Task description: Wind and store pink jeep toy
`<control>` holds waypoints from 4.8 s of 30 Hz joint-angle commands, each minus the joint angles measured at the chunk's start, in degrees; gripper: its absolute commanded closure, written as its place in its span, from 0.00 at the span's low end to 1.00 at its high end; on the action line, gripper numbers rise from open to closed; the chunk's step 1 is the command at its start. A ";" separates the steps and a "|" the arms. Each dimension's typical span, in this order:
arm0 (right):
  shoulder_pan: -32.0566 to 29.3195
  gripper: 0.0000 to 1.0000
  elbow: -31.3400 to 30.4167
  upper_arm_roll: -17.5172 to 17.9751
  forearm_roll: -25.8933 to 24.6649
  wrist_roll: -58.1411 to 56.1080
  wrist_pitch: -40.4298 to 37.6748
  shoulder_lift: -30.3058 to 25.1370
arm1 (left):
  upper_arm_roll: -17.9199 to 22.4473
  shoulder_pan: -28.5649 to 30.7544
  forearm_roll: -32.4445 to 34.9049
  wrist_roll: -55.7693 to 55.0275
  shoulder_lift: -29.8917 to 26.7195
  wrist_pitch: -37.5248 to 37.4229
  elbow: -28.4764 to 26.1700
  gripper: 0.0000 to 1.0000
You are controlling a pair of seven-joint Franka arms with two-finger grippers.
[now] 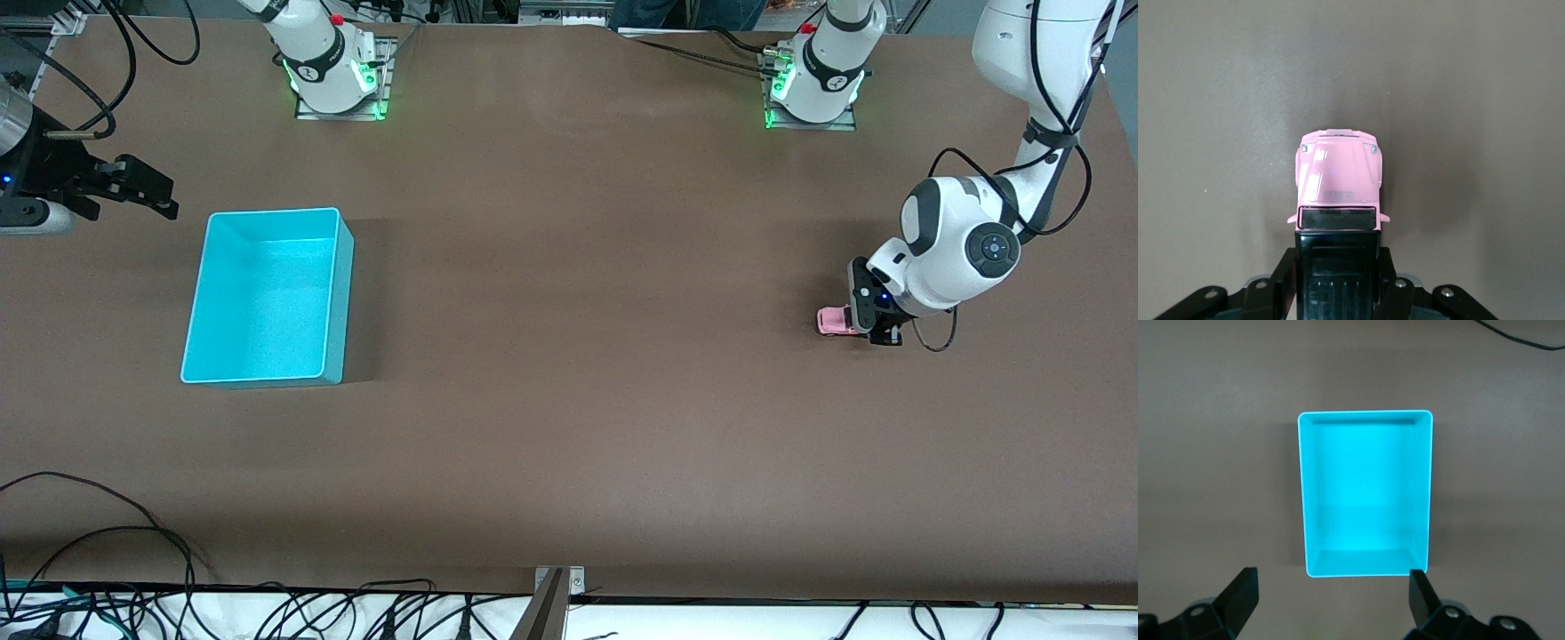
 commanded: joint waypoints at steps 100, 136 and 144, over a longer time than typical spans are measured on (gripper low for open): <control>-0.37 0.00 -0.02 0.01 1.09 -0.54 -0.11 -0.23 | -1.35 23.39 1.70 24.60 9.34 -2.01 14.08 0.97; -0.37 0.00 -0.02 0.01 1.09 -0.54 -0.11 -0.05 | -4.87 21.99 0.47 6.95 5.04 -39.26 32.18 0.00; -0.37 0.00 -0.02 0.01 1.09 -0.54 -0.11 -0.05 | -8.91 21.90 1.08 0.26 4.51 -47.27 37.98 0.00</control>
